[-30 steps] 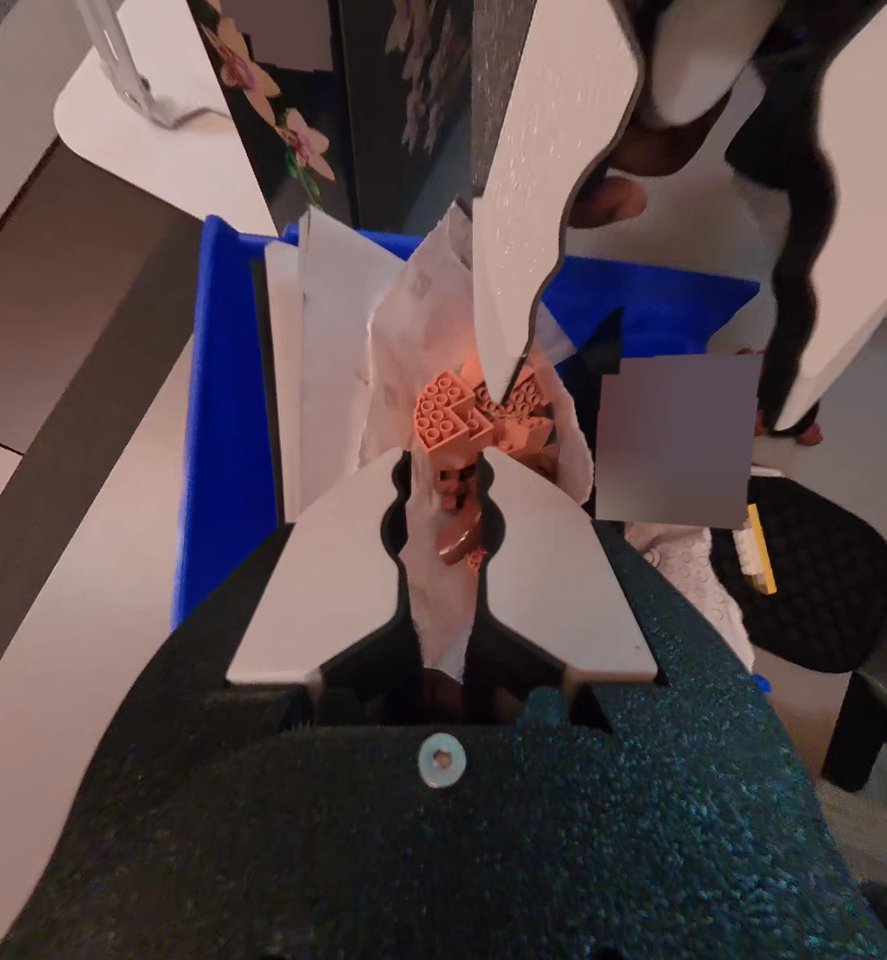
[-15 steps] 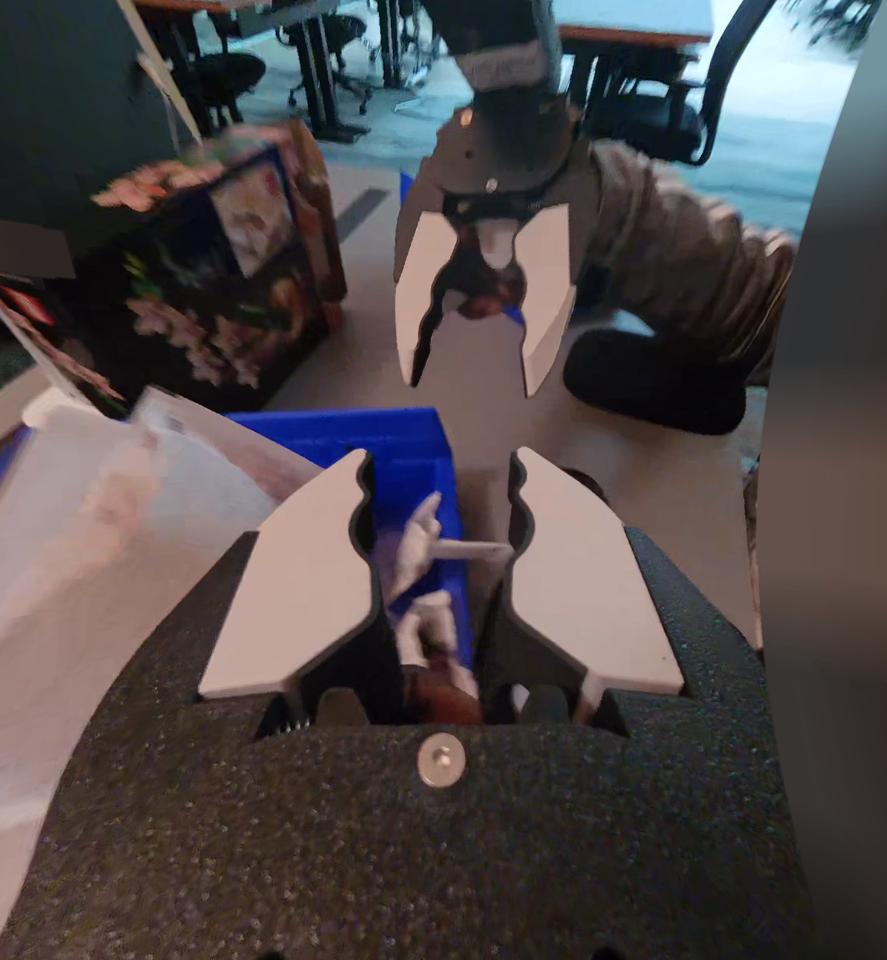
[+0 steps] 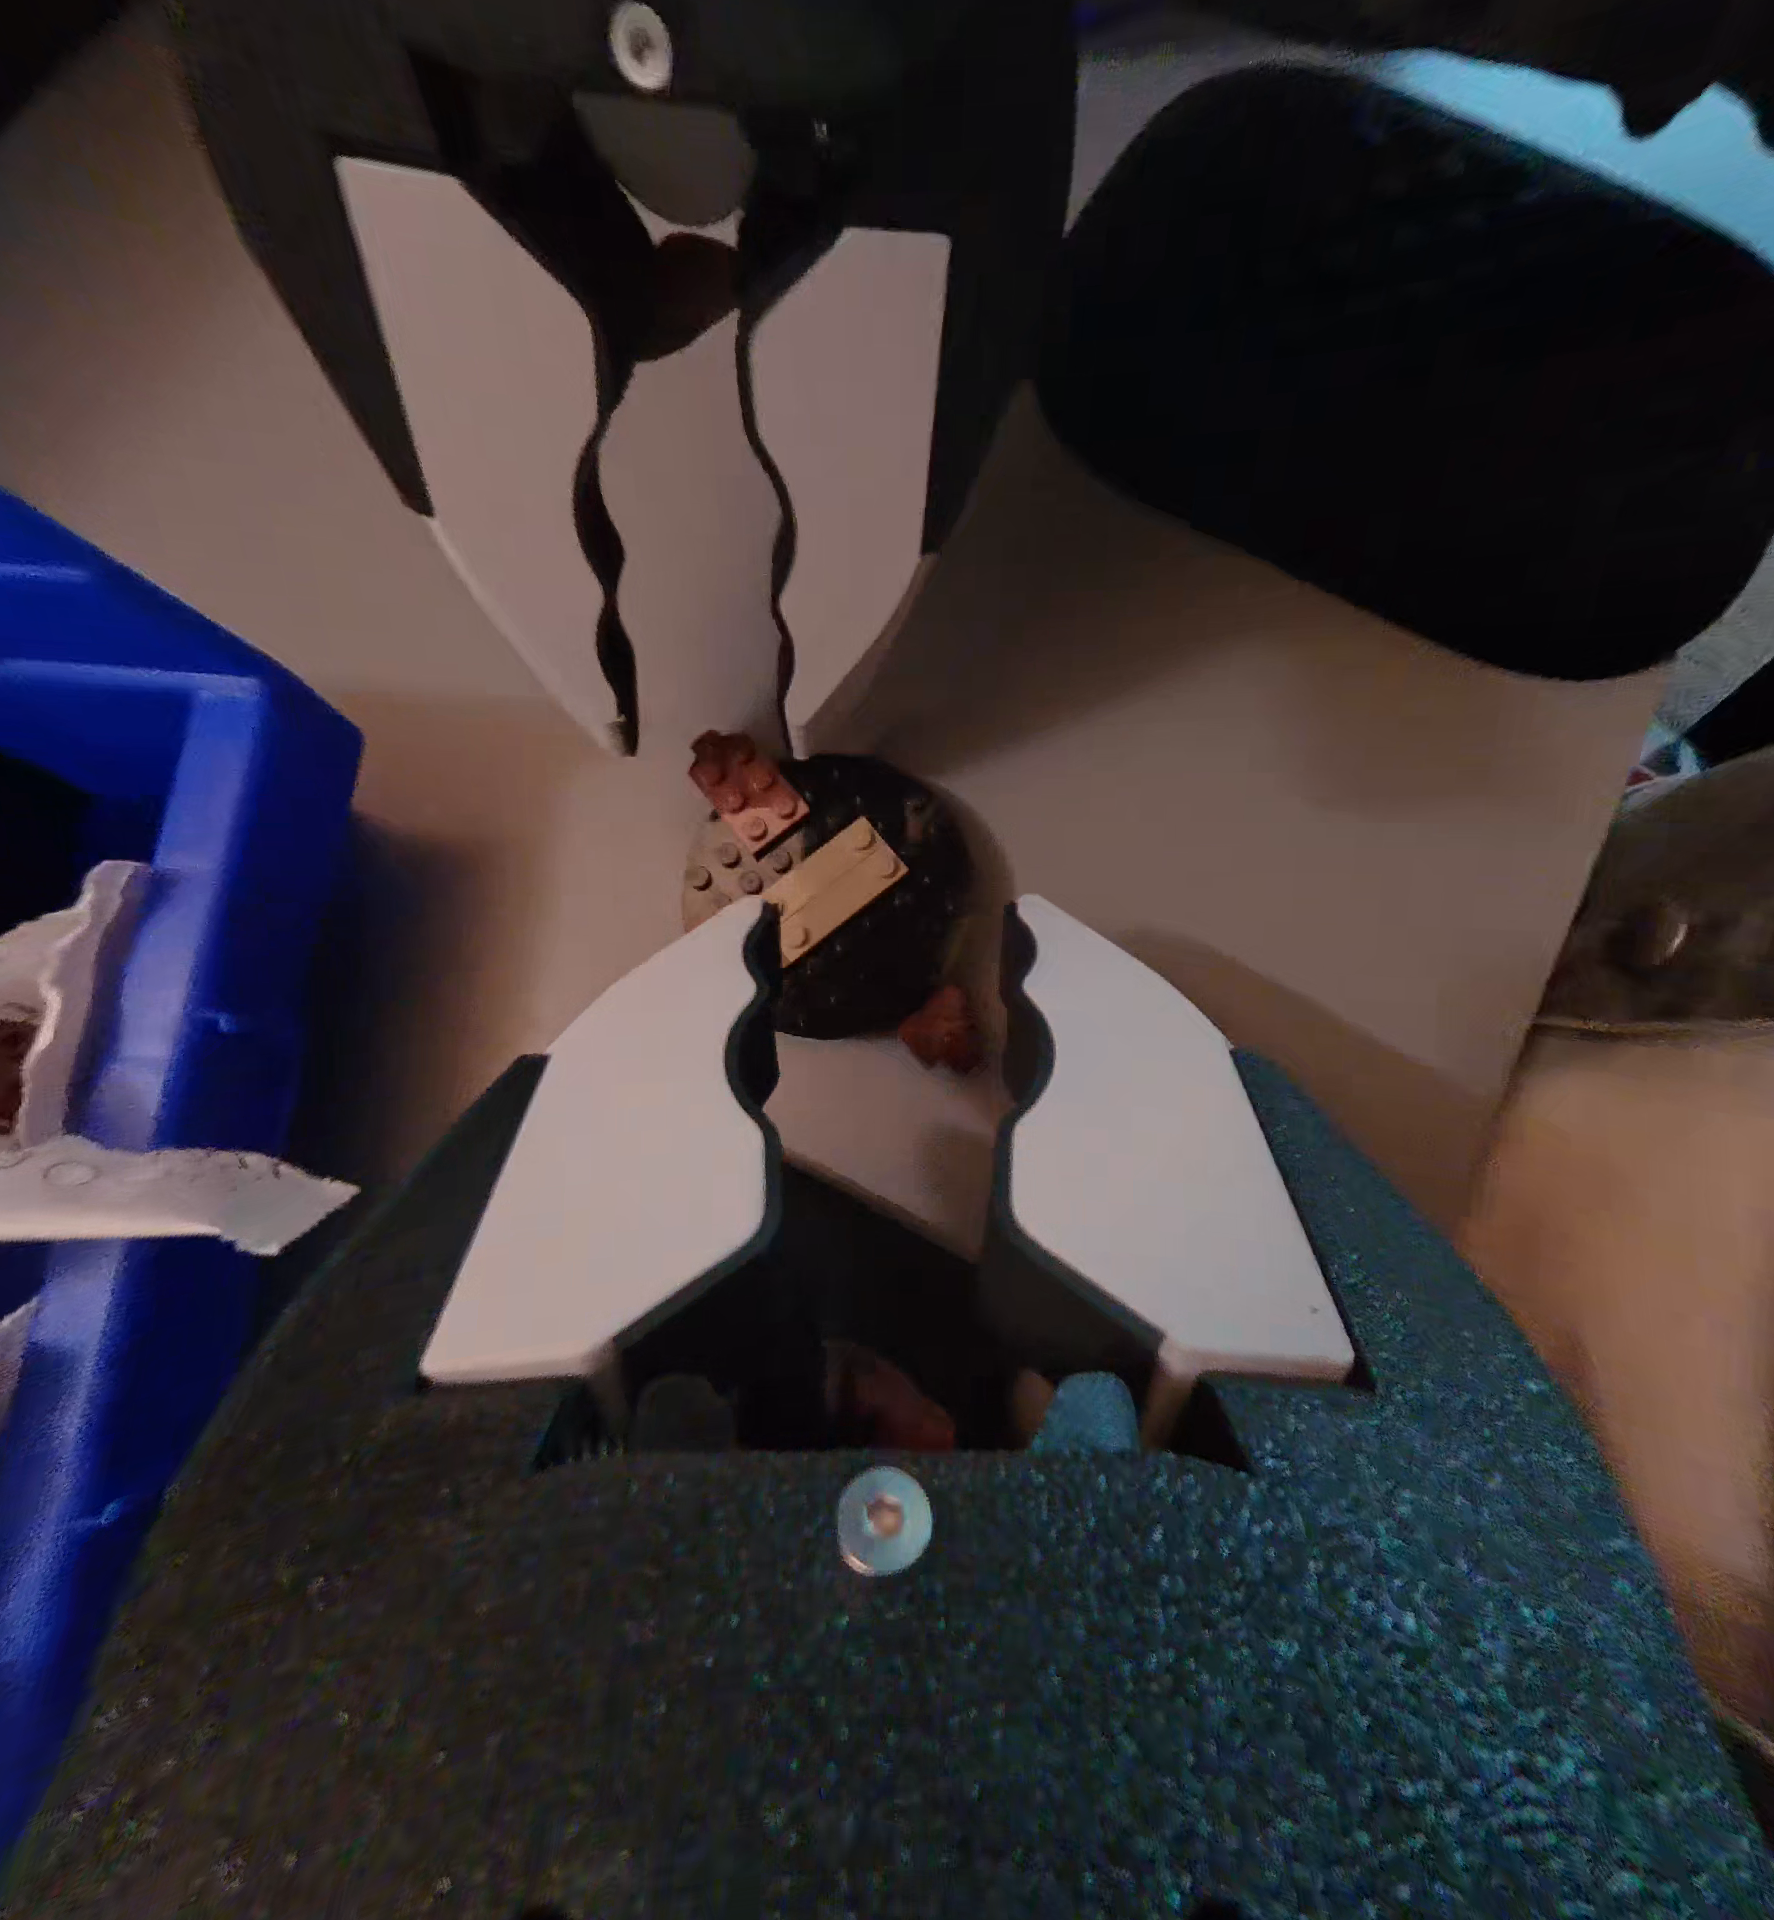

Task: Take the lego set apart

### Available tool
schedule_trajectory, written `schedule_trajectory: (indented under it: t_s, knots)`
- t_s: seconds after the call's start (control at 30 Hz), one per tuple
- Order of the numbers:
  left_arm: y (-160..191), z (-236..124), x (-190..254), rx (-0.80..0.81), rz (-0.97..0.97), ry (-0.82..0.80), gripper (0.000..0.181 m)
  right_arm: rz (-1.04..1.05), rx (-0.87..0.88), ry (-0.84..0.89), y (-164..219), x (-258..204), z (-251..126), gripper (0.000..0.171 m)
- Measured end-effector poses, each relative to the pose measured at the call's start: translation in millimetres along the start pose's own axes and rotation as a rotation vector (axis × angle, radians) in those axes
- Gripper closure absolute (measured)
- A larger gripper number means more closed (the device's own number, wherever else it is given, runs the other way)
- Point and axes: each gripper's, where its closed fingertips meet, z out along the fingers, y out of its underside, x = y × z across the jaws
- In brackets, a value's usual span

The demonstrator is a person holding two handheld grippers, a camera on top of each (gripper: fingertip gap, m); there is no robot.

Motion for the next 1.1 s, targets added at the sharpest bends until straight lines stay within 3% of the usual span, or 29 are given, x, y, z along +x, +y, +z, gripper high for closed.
schedule_trajectory:
  t_s: [0.23,0.37,0.5,0.63,0.73,0.83,1.0,1.1]
  knots:
    - [18.3,12.2,-10.6,-0.102,0.032,-0.03,0.147,0.107,0.007,-0.038,2.0,-18.9,6.9,0.156]
    - [16.1,13.5,-4.2,-0.096,0.07,0.035,0.146,0.276,-0.031,0.048,3.7,-34.3,3.4,0.156]
    - [6.2,13.9,-0.5,-0.055,0.144,0.046,0.154,0.333,0.038,0.096,2.5,-44.1,0.0,0.144]
    - [7.8,20.1,-1.7,-0.072,0.152,0.057,0.162,0.198,0.066,0.164,0.0,-36.0,1.5,0.141]
    - [9.1,20.1,0.9,-0.06,0.114,0.1,0.166,0.104,0.045,0.117,-1.5,-36.5,10.1,0.153]
    - [10.5,20.2,1.6,-0.063,0.073,0.116,0.173,0.115,0.028,0.099,-2.5,-36.3,10.8,0.154]
    - [9.1,24.2,1.7,-0.072,0.068,0.128,0.181,-0.072,-0.158,0.361,-2.1,-38.6,7.9,0.154]
    - [8.7,23.9,3.5,-0.077,0.095,0.123,0.181,-0.14,-0.17,0.484,-2.9,-39.3,6.1,0.154]
